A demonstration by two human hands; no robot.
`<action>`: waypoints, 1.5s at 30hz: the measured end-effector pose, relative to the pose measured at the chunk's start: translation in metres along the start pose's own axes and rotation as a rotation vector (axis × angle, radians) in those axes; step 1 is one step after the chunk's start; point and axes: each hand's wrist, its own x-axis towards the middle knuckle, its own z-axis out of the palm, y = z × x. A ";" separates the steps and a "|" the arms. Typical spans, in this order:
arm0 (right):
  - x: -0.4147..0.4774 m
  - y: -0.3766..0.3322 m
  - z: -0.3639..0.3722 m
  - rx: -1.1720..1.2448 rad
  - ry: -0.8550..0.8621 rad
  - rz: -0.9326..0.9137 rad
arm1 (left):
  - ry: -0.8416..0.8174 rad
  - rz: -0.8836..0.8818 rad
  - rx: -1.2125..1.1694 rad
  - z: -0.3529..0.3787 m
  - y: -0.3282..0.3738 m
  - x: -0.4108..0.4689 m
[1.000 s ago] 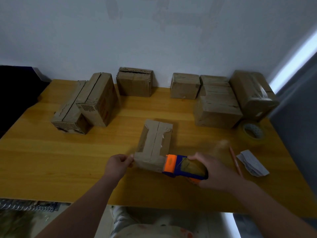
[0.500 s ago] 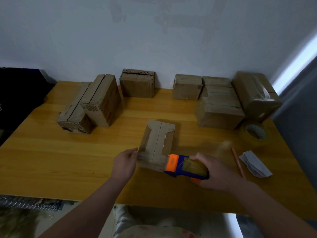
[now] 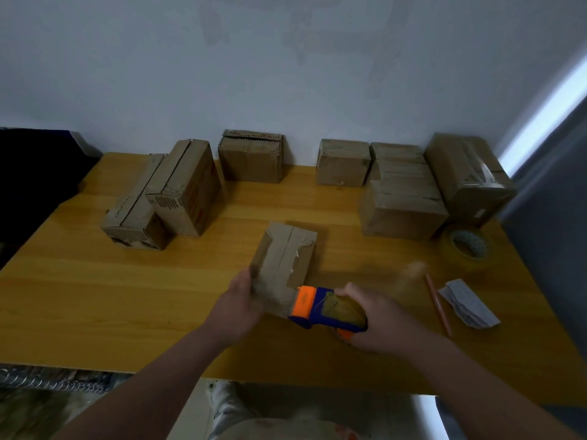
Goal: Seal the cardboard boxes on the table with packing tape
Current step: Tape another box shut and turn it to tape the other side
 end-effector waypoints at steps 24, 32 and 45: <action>-0.026 -0.004 -0.029 0.117 -0.018 -0.018 | -0.081 0.389 0.743 0.001 -0.003 0.009; -0.005 -0.020 -0.020 -0.126 -0.164 0.052 | -0.052 0.391 0.729 0.005 -0.005 0.009; 0.033 -0.021 -0.017 0.204 -0.302 0.249 | 0.002 0.378 0.759 0.011 -0.007 0.014</action>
